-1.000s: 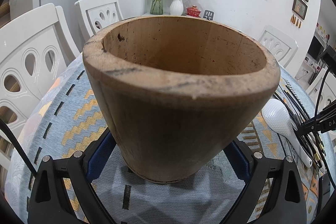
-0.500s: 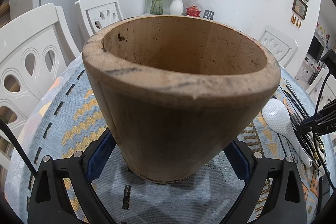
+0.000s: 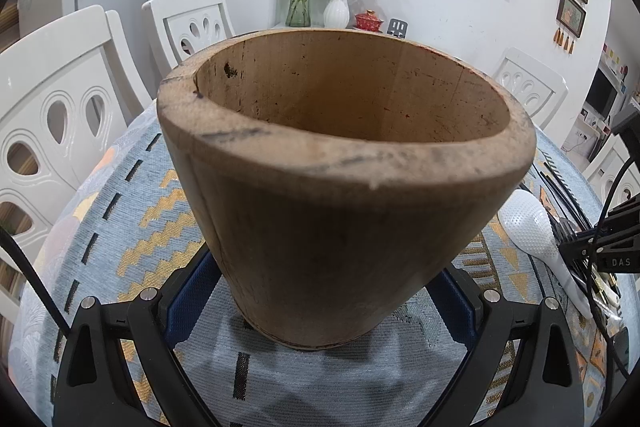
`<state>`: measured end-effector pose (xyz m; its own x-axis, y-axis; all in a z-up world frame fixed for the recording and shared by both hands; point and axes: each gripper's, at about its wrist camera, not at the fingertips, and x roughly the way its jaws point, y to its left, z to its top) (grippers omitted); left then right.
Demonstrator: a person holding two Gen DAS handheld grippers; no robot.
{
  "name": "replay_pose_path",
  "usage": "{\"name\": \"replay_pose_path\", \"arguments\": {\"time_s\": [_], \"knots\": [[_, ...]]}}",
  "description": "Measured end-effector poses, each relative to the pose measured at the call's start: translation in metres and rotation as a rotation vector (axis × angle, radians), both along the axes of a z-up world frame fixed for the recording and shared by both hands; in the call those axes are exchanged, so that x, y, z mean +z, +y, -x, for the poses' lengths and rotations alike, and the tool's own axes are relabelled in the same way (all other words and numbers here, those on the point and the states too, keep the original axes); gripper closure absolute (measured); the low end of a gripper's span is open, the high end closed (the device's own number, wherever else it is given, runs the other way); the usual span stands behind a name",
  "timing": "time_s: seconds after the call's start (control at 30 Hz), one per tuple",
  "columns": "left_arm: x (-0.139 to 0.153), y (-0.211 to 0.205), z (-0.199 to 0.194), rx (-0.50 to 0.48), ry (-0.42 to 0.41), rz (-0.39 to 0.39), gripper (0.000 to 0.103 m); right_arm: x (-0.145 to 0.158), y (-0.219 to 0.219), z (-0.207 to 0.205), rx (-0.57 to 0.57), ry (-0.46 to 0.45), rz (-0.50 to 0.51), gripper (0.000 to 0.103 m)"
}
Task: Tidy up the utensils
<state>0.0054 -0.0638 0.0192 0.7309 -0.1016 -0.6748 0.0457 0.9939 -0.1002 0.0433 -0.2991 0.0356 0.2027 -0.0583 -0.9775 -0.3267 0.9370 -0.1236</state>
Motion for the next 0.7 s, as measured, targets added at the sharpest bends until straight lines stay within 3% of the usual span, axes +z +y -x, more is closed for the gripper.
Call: {"name": "replay_pose_path", "arguments": {"time_s": [0.33, 0.6, 0.7], "knots": [[-0.002, 0.0, 0.0, 0.0, 0.004, 0.001, 0.005, 0.065, -0.027, 0.004, -0.107, -0.138, -0.153, 0.1], [-0.003, 0.0, 0.0, 0.0, 0.004, 0.001, 0.005, 0.103, -0.066, 0.009, -0.251, -0.224, -0.478, 0.1], [-0.003, 0.001, 0.0, 0.0, 0.004, 0.002, 0.005, 0.111, -0.069, 0.006, -0.277, -0.247, -0.543, 0.1]]}}
